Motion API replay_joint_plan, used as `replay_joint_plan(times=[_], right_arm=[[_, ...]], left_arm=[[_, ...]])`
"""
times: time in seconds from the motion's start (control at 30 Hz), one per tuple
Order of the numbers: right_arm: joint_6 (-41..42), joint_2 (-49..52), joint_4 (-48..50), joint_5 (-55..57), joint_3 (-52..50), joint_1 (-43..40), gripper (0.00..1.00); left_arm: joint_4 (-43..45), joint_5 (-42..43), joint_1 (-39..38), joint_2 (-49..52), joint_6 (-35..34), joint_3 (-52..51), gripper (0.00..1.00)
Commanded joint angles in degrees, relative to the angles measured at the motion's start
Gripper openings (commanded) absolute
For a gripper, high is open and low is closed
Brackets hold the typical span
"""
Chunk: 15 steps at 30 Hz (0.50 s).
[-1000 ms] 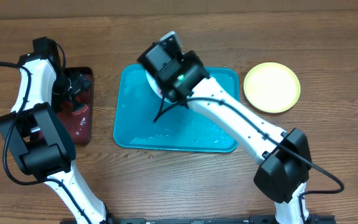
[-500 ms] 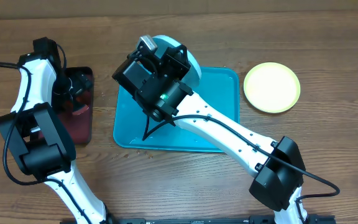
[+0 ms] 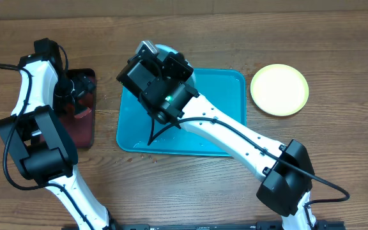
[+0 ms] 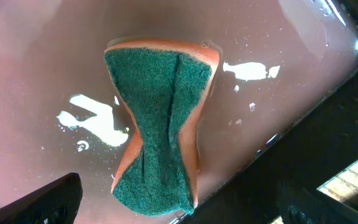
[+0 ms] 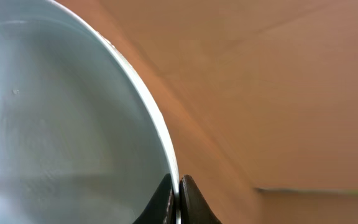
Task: Clean dirty plates on tray and stack at the side
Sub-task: 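Lift the white plate with the right gripper and carry it right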
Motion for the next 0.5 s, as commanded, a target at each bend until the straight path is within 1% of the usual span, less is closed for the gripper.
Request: replay_joint_plan(times=[0.0, 0.03, 0.1, 0.13, 0.17, 0.2, 0.23, 0.27, 0.3, 0.37, 0.4, 0.43, 0.47], right_arm=[[3.17, -2.73, -0.07, -11.06, 1.25, -1.92, 0.04], [2.99, -2.73, 0.02, -7.74, 1.25, -2.08, 0.04], [3.23, -2.73, 1.16, 4.17, 1.27, -2.08, 0.04], [3.48, -2.73, 2.86, 12.31, 1.27, -1.81, 0.04], [3.48, -2.73, 4.46, 16.52, 1.27, -1.62, 0.04], [3.45, -2.73, 5.73, 18.16, 1.27, -1.44, 0.04], [3.45, -2.73, 5.92, 16.15, 1.27, -1.2, 0.04], [3.39, -2.73, 4.59, 10.12, 1.25, -1.16, 0.04], [2.36, -2.73, 1.62, 1.11, 1.25, -1.18, 0.04], [-5.79, -2.6, -6.8, -22.32, 0.96, -1.75, 0.04], [-8.07, -2.6, -8.76, -28.13, 0.5, -2.14, 0.04], [-6.47, -2.6, -9.29, -30.64, -0.35, -2.84, 0.04], [-3.13, -2.6, -9.2, -29.81, -0.68, -3.48, 0.04]], left_arm=[[0.04, 0.66, 0.24, -0.04, -0.02, 0.98, 1.0], [0.04, 0.66, 0.24, -0.04, -0.04, 0.98, 1.0], [0.04, 0.66, 0.24, -0.04, -0.02, 0.98, 1.0], [0.04, 0.66, 0.24, -0.04, -0.02, 0.98, 1.0], [0.04, 0.68, 0.24, -0.04, -0.02, 0.98, 1.0], [0.04, 0.66, 0.24, -0.04, -0.02, 0.98, 1.0], [0.04, 0.68, 0.24, -0.04, -0.02, 0.98, 1.0], [0.04, 0.66, 0.24, -0.04, -0.04, 0.98, 1.0], [0.04, 0.66, 0.24, -0.04, -0.02, 0.98, 1.0], [0.04, 0.66, 0.24, -0.04, -0.02, 0.98, 1.0], [0.04, 0.66, 0.24, -0.04, -0.04, 0.98, 1.0], [0.04, 0.66, 0.24, -0.04, -0.02, 0.98, 1.0], [0.04, 0.68, 0.24, -0.04, -0.02, 0.98, 1.0]])
